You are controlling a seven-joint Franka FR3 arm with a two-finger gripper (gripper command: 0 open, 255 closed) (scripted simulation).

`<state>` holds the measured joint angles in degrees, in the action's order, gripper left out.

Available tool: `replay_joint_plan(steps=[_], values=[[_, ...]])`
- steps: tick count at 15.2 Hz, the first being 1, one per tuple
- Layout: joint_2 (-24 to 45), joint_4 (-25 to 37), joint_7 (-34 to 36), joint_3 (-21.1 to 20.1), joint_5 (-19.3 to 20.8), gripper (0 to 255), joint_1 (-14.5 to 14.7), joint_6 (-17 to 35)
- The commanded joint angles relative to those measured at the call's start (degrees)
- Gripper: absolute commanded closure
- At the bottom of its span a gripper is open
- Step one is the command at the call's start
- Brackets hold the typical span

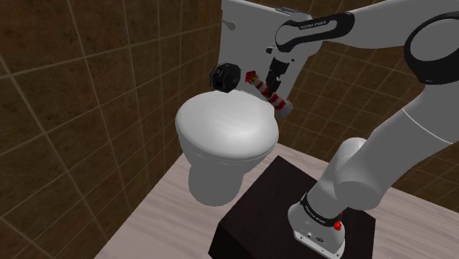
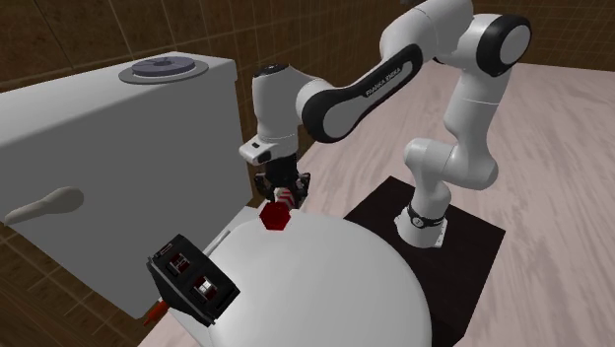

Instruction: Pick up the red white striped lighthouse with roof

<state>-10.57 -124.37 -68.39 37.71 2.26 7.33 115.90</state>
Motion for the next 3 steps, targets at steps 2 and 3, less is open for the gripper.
replay_joint_plan(steps=[2,3], values=[[-0.67,1.28,0.4,-0.28,0.38,255,-0.03,-1.83],[-0.68,1.28,0.4,-0.28,0.38,255,-0.03,-1.83]])
